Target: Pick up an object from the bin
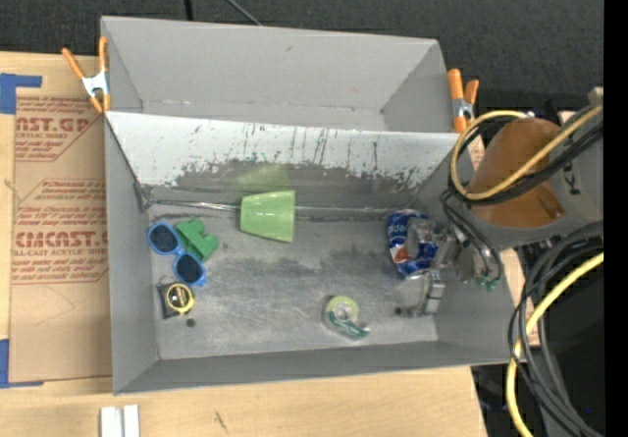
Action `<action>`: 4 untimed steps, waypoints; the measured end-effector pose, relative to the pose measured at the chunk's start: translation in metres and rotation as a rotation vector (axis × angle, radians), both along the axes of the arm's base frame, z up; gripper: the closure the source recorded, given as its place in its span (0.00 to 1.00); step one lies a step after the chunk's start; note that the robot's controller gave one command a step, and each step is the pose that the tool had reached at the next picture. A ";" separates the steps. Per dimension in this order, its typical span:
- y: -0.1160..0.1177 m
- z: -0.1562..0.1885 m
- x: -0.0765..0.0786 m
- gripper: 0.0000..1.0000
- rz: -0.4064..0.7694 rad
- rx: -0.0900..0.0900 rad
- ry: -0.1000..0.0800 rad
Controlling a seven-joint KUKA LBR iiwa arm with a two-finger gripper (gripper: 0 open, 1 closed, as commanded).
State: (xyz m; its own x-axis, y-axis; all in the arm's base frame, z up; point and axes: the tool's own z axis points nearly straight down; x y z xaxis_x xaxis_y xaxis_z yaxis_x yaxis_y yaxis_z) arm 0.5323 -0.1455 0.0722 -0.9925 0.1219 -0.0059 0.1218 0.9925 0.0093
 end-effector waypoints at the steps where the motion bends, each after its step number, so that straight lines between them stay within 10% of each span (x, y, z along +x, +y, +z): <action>1: -0.005 0.029 0.037 0.00 -0.026 -0.008 0.002; 3: 0.002 0.000 0.060 0.00 -0.637 0.008 0.011; 4: 0.004 0.000 0.061 0.00 -0.634 0.009 0.010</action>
Offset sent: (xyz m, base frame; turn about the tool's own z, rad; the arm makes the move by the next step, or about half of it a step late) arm 0.0344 -0.0067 0.0278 0.0284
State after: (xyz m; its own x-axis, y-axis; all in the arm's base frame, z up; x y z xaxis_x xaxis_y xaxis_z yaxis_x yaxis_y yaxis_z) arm 0.5933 -0.1417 0.0726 -0.7276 0.6860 0.0066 0.6860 0.7275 0.0129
